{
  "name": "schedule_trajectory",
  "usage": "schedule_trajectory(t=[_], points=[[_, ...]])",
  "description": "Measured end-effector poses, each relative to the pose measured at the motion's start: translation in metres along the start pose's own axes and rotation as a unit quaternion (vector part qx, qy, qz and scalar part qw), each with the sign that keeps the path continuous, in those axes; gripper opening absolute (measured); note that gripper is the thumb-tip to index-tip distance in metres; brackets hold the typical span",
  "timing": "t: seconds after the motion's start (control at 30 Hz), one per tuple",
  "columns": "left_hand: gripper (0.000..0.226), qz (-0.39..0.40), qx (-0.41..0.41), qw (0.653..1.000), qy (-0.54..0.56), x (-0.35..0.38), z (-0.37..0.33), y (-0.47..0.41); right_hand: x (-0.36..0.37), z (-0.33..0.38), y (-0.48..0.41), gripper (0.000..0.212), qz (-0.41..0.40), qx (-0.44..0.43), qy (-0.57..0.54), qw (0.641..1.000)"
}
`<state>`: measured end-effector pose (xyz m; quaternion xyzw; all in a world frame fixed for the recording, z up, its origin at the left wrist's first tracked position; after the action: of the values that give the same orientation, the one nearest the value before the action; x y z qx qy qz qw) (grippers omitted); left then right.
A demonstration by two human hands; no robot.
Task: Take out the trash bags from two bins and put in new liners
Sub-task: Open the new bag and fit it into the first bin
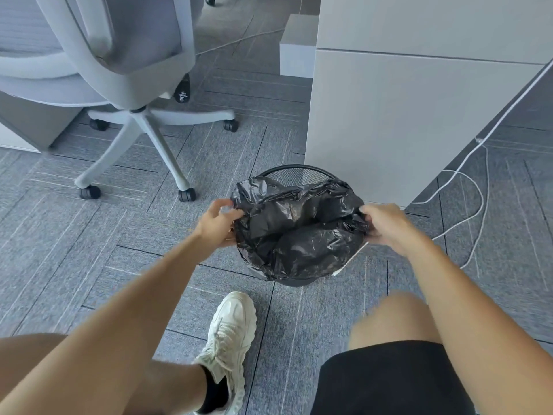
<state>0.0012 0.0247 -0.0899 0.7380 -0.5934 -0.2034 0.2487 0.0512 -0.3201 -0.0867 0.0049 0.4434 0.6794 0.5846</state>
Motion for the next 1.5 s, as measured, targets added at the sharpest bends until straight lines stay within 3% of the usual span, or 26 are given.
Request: schedule_trajectory(t=[0.1,0.17,0.3,0.4,0.47,0.7,0.8,0.87,0.93,1.0,1.07,1.1,1.17,1.27,1.33,1.4,1.5], points=[[0.069,0.01,0.003,0.995,-0.1,0.005,-0.002,-0.016,-0.006,0.021,-0.013,0.051,-0.085,-0.042,0.131,0.987],[0.091,-0.008,-0.003,0.983,-0.182,0.002,-0.002,-0.032,-0.004,0.04,-0.021,0.046,-0.124,-0.092,0.171,0.973],[0.068,-0.006,-0.019,0.964,-0.267,0.014,-0.027,-0.031,0.001,0.063,-0.038,0.021,-0.196,-0.162,0.195,0.947],[0.054,0.037,-0.045,0.941,-0.333,0.024,-0.041,-0.042,0.001,0.064,-0.049,0.021,-0.224,-0.183,0.204,0.935],[0.059,0.07,-0.101,0.945,-0.305,0.028,-0.044,-0.051,-0.002,0.065,-0.057,0.025,-0.235,-0.183,0.216,0.93],[0.096,0.147,-0.23,0.929,-0.251,0.027,-0.036,-0.091,-0.004,0.08,-0.099,0.039,-0.144,-0.173,0.315,0.922],[0.103,0.179,-0.262,0.921,-0.228,0.023,-0.029,-0.107,0.003,0.08,-0.118,0.041,-0.079,-0.141,0.303,0.939],[0.101,0.196,-0.262,0.912,-0.246,0.02,-0.024,-0.117,0.003,0.083,-0.119,0.04,-0.091,-0.132,0.302,0.94],[0.088,0.163,-0.183,0.912,-0.329,0.013,-0.027,-0.134,-0.005,0.087,-0.112,0.042,-0.159,-0.157,0.285,0.932],[0.069,0.044,0.013,0.918,-0.394,0.006,-0.054,-0.15,-0.007,0.089,-0.094,0.047,-0.226,-0.208,0.249,0.918],[0.056,-0.041,0.19,0.917,-0.348,0.004,-0.085,-0.147,0.003,0.096,-0.073,0.047,-0.235,-0.307,0.293,0.875],[0.052,-0.02,0.245,0.916,-0.318,0.011,-0.095,-0.139,0.012,0.098,-0.068,0.052,-0.212,-0.346,0.333,0.851],[0.054,0.106,0.291,0.89,-0.335,0.039,-0.103,-0.116,0.024,0.1,-0.068,0.056,-0.165,-0.381,0.401,0.817],[0.056,0.2,0.318,0.821,-0.431,0.069,-0.1,-0.097,0.026,0.114,-0.071,0.024,-0.186,-0.418,0.412,0.788],[0.04,0.19,0.376,0.792,-0.443,0.076,-0.103,-0.1,0.022,0.122,-0.072,0.014,-0.208,-0.411,0.388,0.798],[0.023,0.161,0.417,0.784,-0.43,0.078,-0.11,-0.103,0.017,0.127,-0.076,0.013,-0.204,-0.367,0.334,0.844],[0.033,0.136,0.385,0.801,-0.437,0.082,-0.116,-0.113,0.016,0.121,-0.097,0.02,-0.141,-0.27,0.257,0.917]])
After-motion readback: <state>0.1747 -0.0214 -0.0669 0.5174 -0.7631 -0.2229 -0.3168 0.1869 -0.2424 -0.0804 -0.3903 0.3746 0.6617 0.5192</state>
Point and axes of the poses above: each hand's wrist, its own y-axis away from the middle knuckle, its own x-axis out of the palm, z = x × y, the point moved 6 cm from there along -y, towards the middle knuckle, and after that the axes turned 15 degrees about y, right-handed, at the moved point
